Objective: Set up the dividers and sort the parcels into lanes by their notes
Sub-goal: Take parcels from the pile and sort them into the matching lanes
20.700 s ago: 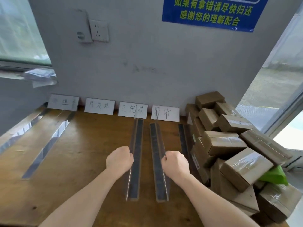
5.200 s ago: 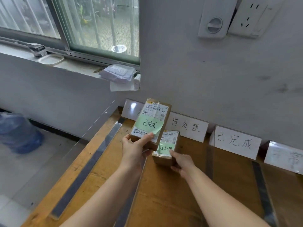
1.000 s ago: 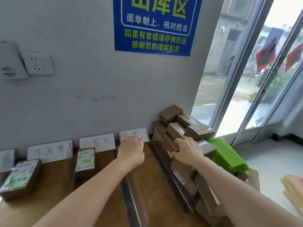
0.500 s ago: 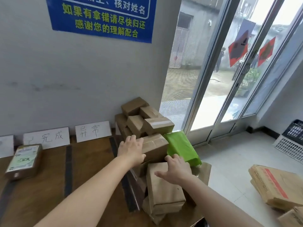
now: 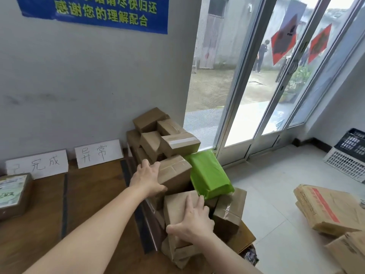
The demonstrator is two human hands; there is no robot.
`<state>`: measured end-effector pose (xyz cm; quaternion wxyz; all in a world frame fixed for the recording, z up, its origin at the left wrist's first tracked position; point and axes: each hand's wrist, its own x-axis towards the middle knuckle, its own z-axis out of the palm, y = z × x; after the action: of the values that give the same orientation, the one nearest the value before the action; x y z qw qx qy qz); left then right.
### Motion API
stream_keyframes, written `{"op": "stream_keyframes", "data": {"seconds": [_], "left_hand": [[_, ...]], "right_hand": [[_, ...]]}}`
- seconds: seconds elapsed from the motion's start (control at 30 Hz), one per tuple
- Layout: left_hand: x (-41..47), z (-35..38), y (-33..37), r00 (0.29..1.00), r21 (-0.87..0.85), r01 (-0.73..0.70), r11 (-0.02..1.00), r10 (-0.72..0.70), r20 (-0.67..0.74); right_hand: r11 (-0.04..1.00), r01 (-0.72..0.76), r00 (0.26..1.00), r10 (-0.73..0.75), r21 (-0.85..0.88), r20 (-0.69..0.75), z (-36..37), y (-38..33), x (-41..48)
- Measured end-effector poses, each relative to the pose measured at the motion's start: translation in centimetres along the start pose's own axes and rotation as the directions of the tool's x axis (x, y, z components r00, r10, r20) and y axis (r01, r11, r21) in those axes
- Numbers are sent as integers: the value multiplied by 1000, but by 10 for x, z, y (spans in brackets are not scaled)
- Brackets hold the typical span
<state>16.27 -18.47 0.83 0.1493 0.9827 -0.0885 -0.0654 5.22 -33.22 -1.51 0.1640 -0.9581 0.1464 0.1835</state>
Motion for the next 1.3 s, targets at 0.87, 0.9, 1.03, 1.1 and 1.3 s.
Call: {"op": "stream_keyframes", "data": {"seconds": [0.87,0.9,1.03,1.1,1.3], "left_hand": [[-111,-57,-77,984,-934,167,-317,-3,177],[-113,-59,-77,986,-935,143,-324,-30,161],[-121,-69,-76,994,-948,-7,-320,-102,27],[-126,-74,-74,987,-969,-70,-236,-160,-32],[-137,-73,-73,963,-992,-124,-3,-240,-119]], "right_hand": [[-442,-253,883,-469,861,19,-59,-26,-9],[-420,-259,881,-473,870,34,-58,-29,-10],[-387,-244,893,-448,889,50,-60,-40,-20],[-385,-244,893,-447,890,51,-60,-45,-20],[-254,-231,865,-495,939,79,-51,-57,-18]]}}
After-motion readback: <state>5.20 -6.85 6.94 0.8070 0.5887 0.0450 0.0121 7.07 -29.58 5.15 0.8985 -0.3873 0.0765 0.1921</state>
